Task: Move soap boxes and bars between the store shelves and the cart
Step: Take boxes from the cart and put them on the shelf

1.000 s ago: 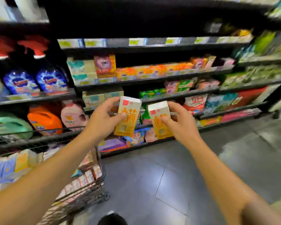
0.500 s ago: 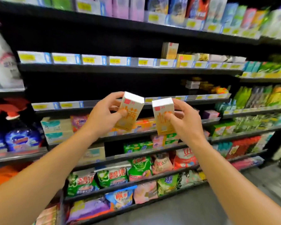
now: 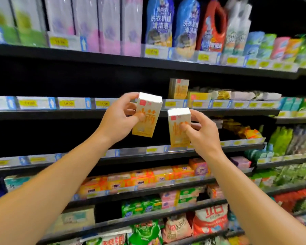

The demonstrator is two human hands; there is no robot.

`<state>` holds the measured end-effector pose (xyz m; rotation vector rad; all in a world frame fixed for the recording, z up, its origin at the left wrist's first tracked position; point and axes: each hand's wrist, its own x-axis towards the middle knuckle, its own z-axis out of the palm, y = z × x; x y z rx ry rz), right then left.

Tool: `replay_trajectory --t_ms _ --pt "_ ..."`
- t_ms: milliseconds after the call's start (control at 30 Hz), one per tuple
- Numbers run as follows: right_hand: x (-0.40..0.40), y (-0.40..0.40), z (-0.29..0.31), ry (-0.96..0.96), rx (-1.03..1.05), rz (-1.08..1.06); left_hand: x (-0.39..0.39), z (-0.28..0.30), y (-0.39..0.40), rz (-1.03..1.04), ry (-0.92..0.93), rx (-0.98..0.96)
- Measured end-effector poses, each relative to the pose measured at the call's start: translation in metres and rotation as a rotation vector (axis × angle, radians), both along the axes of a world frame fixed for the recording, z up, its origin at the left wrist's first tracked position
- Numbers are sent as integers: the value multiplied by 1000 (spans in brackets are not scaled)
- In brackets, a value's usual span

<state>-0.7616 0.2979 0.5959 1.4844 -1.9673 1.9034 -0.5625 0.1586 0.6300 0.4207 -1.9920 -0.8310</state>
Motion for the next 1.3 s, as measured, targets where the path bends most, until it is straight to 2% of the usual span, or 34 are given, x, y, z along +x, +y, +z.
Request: replay_trajectory --t_ms 267,567,933,1300 --pt "-95 -15 6 12 0 82 -87 20 1 109 123 -138" --pt "-178 -24 12 27 8 185 -171 44 -1 221 275 -205" --pt "-208 -41 6 2 -26 303 -215 46 -10 276 173 -246" --pt "-216 -52 0 1 -21 353 -228 45 -21 291 154 -233"
